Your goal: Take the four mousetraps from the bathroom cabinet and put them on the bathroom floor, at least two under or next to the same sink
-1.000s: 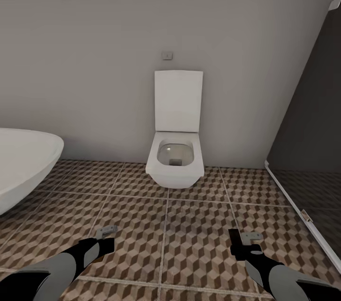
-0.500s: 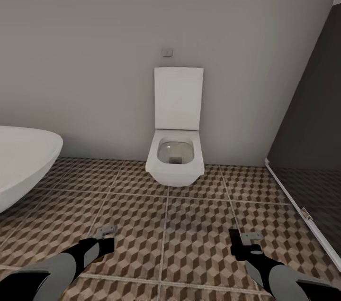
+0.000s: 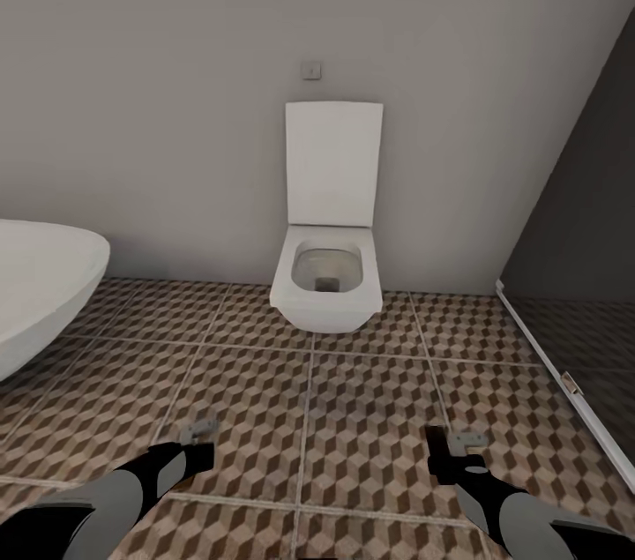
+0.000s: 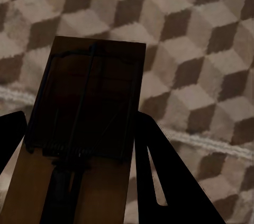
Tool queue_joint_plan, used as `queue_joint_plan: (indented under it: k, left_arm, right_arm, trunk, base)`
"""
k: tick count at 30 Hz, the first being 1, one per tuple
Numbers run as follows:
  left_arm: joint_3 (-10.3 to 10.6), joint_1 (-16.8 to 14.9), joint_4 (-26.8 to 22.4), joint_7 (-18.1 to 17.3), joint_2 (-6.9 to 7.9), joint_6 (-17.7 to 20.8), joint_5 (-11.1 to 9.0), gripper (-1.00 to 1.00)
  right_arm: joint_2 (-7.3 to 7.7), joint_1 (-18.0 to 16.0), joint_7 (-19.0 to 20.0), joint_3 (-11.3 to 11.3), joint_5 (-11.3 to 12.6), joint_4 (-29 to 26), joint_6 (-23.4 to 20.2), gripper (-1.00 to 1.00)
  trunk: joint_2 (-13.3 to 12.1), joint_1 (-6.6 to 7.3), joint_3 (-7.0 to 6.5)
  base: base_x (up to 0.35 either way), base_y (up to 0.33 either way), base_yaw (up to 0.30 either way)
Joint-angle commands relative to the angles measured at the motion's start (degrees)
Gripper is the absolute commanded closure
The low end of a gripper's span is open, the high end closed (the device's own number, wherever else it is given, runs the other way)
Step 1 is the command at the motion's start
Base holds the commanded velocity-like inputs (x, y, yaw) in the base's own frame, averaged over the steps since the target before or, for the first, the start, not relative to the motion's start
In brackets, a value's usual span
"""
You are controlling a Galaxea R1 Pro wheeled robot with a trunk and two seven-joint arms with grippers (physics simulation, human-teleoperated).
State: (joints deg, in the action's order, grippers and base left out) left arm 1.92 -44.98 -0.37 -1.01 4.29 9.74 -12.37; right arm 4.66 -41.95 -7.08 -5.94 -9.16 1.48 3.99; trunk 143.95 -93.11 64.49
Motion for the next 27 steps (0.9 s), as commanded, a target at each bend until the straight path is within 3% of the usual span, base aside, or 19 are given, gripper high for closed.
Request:
queue_joint_plan:
  k: [1,6,15,17,19,20,23,27]
  left_arm:
    - [0.3,0.0,-0.1,-0.1,0.01,0.3,-0.1,1.0]
    - [0.6,0.0,-0.7,-0.2,0.09,0.1,0.2,1.0]
    - [0.7,0.0,-0.8,-0.2,0.15,-0.4,0.2,1.0]
    - [0.9,0.0,-0.8,-0.2,0.01,-3.1,0.5,1.0]
    - [1.8,0.0,-0.8,0.4,-0.56,-8.0,2.3,1.0]
    - [2.2,0.0,-0.8,0.7,-0.78,-8.6,2.9,1.0]
    - [4.0,0.1,-1.3,2.9,-2.05,-10.9,7.5,1.0]
    - [4.4,0.1,-2.9,3.5,-2.11,-11.6,9.1,1.0]
  right_arm:
    - [0.0,-0.1,-0.1,-0.5,-0.4,0.2,0.3,1.0]
    - [0.05,-0.1,-0.1,-0.5,-0.5,0.2,0.3,1.0]
    - [-0.07,-0.1,-0.2,-0.5,-0.5,0.2,0.4,1.0]
    - [-0.08,-0.1,-0.2,-0.5,-0.5,0.2,0.4,1.0]
    - [-0.09,-0.1,-0.2,-0.5,-0.5,0.1,0.4,1.0]
    - [-0.09,-0.1,-0.2,-0.5,-0.6,0.1,0.4,1.0]
    - [-0.09,-0.1,-0.2,-0.5,-0.7,0.1,0.5,1.0]
    - [-0.09,-0.1,-0.2,-0.6,-0.7,0.1,0.5,1.0]
  trunk:
    - [0.0,-0.01,0.27]
    - [0.1,-0.14,1.38]
    - [0.1,-0.14,1.38]
    - [0.1,-0.14,1.38]
    - [0.1,-0.14,1.38]
    - [0.1,-0.14,1.38]
    - [0.1,-0.14,1.38]
    - [0.1,-0.14,1.38]
  base:
    - [0.0,0.0,0.0]
    - [0.0,0.0,0.0]
    - [0.0,0.0,0.0]
    - [0.0,0.0,0.0]
    - [0.0,0.0,0.0]
    - [0.0,0.0,0.0]
    - [0.0,0.0,0.0]
    - [0.0,0.0,0.0]
